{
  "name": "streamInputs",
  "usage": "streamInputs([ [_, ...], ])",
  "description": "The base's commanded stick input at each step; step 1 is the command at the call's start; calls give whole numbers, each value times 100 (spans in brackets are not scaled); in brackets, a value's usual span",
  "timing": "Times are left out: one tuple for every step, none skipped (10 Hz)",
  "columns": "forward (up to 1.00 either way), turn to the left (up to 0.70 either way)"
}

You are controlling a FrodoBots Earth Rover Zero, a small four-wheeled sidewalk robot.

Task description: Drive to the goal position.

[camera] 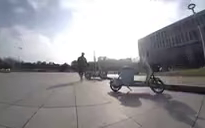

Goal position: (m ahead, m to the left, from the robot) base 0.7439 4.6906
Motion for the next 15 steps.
streamInputs([
  [85, 34],
  [85, 34],
  [85, 34],
  [85, 34],
  [85, 34],
  [85, 34],
  [85, 34],
  [85, 34],
  [85, 34],
  [85, 34],
  [85, 34],
  [85, 34],
  [85, 34],
  [85, 34],
  [85, 34],
])
